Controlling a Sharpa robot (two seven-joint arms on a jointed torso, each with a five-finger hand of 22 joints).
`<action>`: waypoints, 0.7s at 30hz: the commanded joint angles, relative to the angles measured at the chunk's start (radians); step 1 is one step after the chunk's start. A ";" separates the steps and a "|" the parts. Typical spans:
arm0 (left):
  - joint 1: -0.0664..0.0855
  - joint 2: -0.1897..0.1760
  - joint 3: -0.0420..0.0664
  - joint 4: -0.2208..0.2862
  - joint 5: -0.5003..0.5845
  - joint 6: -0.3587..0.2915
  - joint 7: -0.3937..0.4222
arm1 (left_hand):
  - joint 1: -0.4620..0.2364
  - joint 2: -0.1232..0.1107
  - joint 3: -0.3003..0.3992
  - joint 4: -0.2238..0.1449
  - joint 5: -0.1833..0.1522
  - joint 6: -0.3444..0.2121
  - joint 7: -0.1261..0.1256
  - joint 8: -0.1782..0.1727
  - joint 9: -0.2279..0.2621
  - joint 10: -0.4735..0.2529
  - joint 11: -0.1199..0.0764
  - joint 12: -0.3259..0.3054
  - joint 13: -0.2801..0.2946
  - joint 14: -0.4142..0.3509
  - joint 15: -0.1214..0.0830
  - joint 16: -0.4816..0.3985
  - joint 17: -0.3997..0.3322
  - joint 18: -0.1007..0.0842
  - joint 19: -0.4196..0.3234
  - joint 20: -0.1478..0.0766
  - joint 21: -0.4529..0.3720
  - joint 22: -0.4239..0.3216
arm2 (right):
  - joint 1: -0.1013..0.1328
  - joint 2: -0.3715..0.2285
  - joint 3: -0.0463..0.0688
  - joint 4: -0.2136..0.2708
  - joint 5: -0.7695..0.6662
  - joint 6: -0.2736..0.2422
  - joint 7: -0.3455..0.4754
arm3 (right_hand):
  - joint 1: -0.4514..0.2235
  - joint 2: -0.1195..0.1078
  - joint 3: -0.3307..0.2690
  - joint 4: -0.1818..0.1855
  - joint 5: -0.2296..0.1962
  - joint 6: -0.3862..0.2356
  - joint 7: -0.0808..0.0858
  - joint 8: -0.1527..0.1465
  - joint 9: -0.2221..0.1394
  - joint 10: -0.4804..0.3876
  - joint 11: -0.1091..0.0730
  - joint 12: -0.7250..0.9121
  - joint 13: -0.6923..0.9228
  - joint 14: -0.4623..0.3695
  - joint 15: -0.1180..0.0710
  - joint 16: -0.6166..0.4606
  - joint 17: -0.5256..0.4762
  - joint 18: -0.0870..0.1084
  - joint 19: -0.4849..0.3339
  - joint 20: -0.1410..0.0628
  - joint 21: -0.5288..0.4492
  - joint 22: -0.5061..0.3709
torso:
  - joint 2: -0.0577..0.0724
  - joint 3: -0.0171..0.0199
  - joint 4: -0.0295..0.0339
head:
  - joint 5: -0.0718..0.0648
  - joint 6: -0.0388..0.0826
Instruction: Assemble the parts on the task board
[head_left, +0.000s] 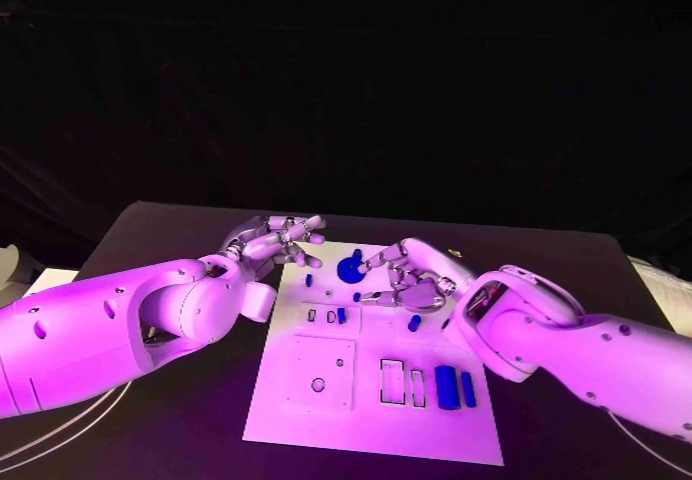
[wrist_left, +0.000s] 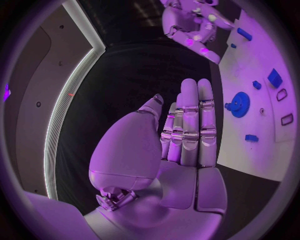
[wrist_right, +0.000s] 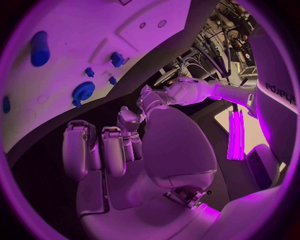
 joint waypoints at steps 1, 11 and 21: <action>0.001 0.015 0.000 -0.022 -0.332 0.094 -0.297 | -0.011 -0.019 -0.014 0.003 -0.009 0.018 -0.017 0.018 0.006 0.063 -0.016 0.091 0.065 0.066 -0.022 0.423 0.383 -0.006 0.026 -0.015 0.075 0.047 | 0.038 -0.062 0.002 0.019 0.253 0.107 0.123 | 0.006 0.005 -0.007 0.003 0.007 -0.002 0.000 0.001 0.000 -0.002 0.000 0.002 0.000 0.081 0.007 -0.006 0.158 0.004 -0.004 0.000 -0.002 -0.001 | -0.013 0.0055 -0.0075 | 0.006 -0.005; 0.008 0.045 0.001 -0.048 -0.727 0.244 -0.740 | -0.183 0.039 -0.151 0.106 -0.026 0.034 -0.088 0.285 0.173 0.043 -0.066 0.924 0.860 0.107 -0.065 0.869 0.899 -0.109 0.174 -0.056 0.842 0.965 | 0.103 -0.200 0.003 -0.004 0.385 0.089 0.117 | 0.029 0.031 -0.014 -0.005 0.111 0.017 -0.007 0.013 0.003 0.016 -0.007 0.026 0.010 0.084 0.001 -0.002 0.166 0.003 0.001 -0.005 -0.001 0.004 | -0.040 0.0190 -0.0318 | 0.024 -0.017; 0.063 0.119 0.001 -0.104 -0.975 0.437 -0.959 | -0.220 0.077 -0.279 0.105 -0.091 -0.050 -0.120 0.541 0.408 0.080 -0.097 1.092 1.054 0.107 -0.088 0.869 0.899 -0.128 0.184 -0.072 0.942 1.113 | 0.111 -0.252 -0.003 -0.017 0.373 0.072 0.089 | 0.029 0.030 -0.021 -0.005 0.122 0.021 -0.008 0.015 0.003 0.019 -0.009 0.028 0.009 0.081 0.000 -0.010 0.153 0.003 0.000 -0.006 -0.003 0.001 | -0.053 0.0316 -0.0344 | 0.040 -0.027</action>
